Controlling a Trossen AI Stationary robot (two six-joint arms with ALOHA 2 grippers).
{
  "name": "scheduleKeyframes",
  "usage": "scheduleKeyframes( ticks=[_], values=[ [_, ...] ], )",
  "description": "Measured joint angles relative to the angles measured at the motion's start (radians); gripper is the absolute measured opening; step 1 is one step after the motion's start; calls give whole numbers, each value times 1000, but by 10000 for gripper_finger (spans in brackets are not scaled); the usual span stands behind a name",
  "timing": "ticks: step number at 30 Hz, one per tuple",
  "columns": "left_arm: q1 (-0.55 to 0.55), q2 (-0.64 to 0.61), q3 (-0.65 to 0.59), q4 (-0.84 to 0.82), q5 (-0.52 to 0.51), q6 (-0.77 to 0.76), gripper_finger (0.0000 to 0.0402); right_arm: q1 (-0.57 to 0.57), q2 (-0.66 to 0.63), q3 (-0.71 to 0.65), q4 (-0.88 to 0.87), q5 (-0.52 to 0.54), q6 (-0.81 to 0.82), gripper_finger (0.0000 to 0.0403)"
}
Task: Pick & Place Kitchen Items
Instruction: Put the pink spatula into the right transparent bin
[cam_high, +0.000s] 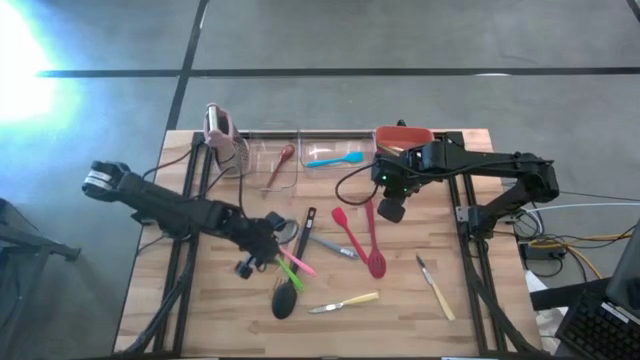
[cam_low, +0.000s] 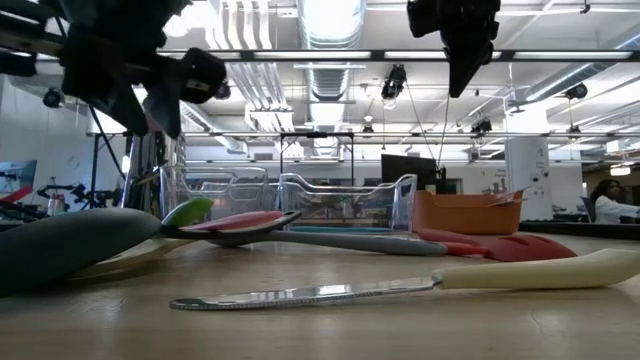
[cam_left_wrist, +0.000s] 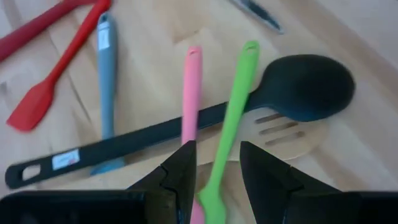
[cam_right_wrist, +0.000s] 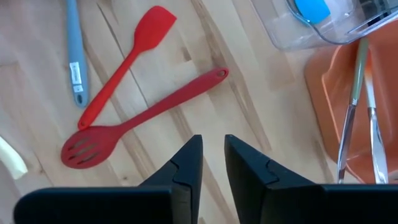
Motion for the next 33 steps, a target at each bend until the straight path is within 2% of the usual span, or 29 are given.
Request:
scheduleKeyframes(
  ticks=[7, 13, 17, 27, 33],
  values=[
    [-25, 29, 1, 56, 6, -28, 126, 0, 0, 0, 5, 4, 3, 60],
    [-30, 102, 1, 120, 64, -33, 126, 0, 0, 0, 5, 7, 0, 57],
    [-33, 149, 1, 185, 66, -19, 126, 0, 0, 0, 6, 7, 0, 62],
    [-25, 312, 154, 120, 44, 90, 126, 0, 0, 0, 7, 7, 3, 58],
    [-5, 391, 223, 84, -30, 115, 126, 0, 0, 0, 7, 7, 3, 52]
  ],
)
